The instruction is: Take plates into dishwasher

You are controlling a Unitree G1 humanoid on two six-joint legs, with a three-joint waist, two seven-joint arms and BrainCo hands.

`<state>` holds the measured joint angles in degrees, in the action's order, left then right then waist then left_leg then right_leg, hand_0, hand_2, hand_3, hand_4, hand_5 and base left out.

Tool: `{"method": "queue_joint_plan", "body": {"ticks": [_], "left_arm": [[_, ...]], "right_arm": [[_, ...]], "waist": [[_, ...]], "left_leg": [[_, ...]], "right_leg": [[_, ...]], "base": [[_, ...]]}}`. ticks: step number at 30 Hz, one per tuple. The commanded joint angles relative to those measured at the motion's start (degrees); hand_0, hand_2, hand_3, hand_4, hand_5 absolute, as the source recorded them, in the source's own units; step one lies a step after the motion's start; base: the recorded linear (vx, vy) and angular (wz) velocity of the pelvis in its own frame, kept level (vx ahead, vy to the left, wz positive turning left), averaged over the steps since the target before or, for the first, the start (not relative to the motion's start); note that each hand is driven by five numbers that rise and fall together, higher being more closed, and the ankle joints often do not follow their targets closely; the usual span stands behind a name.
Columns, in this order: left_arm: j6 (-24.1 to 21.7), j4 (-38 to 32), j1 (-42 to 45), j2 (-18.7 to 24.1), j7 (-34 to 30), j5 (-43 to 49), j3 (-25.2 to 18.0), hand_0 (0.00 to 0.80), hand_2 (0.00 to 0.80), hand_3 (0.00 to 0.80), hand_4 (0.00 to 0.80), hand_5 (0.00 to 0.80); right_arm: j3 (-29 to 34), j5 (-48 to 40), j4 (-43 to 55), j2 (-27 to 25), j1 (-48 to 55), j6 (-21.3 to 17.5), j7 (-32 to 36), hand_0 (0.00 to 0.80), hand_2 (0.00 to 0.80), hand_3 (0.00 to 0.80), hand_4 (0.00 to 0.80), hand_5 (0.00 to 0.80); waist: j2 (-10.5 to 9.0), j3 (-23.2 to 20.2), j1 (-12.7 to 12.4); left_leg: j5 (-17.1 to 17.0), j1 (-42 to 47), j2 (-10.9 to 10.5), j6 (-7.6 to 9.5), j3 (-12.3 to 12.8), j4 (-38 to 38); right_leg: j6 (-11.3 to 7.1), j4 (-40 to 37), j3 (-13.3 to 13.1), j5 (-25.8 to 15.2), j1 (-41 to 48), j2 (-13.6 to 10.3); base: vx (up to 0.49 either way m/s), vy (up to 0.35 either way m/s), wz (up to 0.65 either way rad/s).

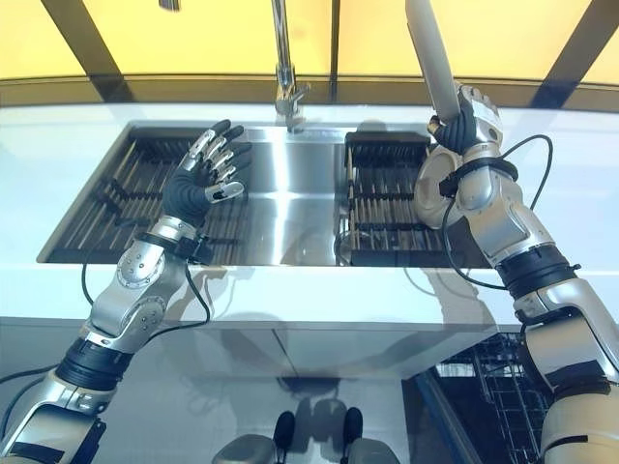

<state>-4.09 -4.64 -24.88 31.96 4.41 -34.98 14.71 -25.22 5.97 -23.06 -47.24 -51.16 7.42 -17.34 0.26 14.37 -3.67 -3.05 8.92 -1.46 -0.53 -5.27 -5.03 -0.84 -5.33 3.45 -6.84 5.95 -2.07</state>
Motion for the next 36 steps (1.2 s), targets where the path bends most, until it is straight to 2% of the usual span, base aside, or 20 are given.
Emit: {"method": "queue_joint_plan", "body": {"ticks": [1, 7, 16, 21, 36], "left_arm": [[-0.98, 1.76, 0.35, -1.71, 0.89, 2.18, -0.34, 0.000, 0.000, 0.000, 0.000, 0.000], [0.16, 2.93, 0.93, -2.85, 1.12, 0.90, -1.21, 0.000, 0.000, 0.000, 0.000, 0.000], [0.75, 3.27, 2.60, -2.84, 1.28, 2.08, -3.43, 0.000, 0.000, 0.000, 0.000, 0.000], [0.82, 3.07, 3.79, -2.47, 1.16, 2.36, -4.77, 0.000, 0.000, 0.000, 0.000, 0.000], [-0.74, 3.39, 4.79, 0.09, 0.14, 5.75, -8.89, 0.000, 0.000, 0.000, 0.000, 0.000]], "right_arm": [[2.70, -3.88, 1.93, -0.50, -0.33, -2.51, 0.48, 0.800, 0.800, 0.800, 0.800, 0.800], [6.20, -7.17, 5.75, -0.49, 2.60, -2.75, 4.59, 0.800, 0.800, 0.800, 0.800, 0.800], [12.22, -6.18, 12.27, -2.97, 10.41, 0.32, 12.34, 0.800, 0.800, 0.800, 0.800, 0.800], [17.87, -6.35, 15.46, -5.39, 17.44, 1.23, 15.68, 0.800, 0.800, 0.800, 0.800, 0.800], [34.18, -5.14, 17.15, -10.74, 37.53, 0.05, 23.96, 0.800, 0.800, 0.800, 0.800, 0.800]], "waist": [[-1.43, -6.41, 0.86], [-1.63, -7.99, 2.07], [-1.83, -9.77, 5.04], [-1.99, -10.35, 7.06], [-1.93, -11.04, 12.18]], "left_leg": [[6.62, 2.22, -2.47, 2.72, 0.83, 0.03], [7.14, 3.31, -2.18, 2.69, 1.89, 0.03], [7.72, 4.08, -1.51, 2.75, 4.36, 0.03], [7.68, 4.14, -1.00, 2.84, 6.19, 0.03], [7.95, 4.10, 0.01, 3.00, 10.77, 0.03]], "right_leg": [[-2.31, 0.33, 0.10, 6.82, 5.30, 1.21], [-2.31, 0.33, -1.11, 7.10, 5.91, 1.64], [-2.47, 0.33, -3.82, 6.90, 5.78, 2.26], [-2.61, 0.33, -5.80, 6.44, 5.21, 2.71], [-3.20, 0.33, -9.80, 5.57, 3.49, 3.66]], "base": [[-0.022, 0.001, -0.13], [-0.030, 0.000, -0.10], [-0.044, 0.002, -0.15], [-0.039, -0.001, -0.23], [-0.035, -0.023, -0.19]]}}
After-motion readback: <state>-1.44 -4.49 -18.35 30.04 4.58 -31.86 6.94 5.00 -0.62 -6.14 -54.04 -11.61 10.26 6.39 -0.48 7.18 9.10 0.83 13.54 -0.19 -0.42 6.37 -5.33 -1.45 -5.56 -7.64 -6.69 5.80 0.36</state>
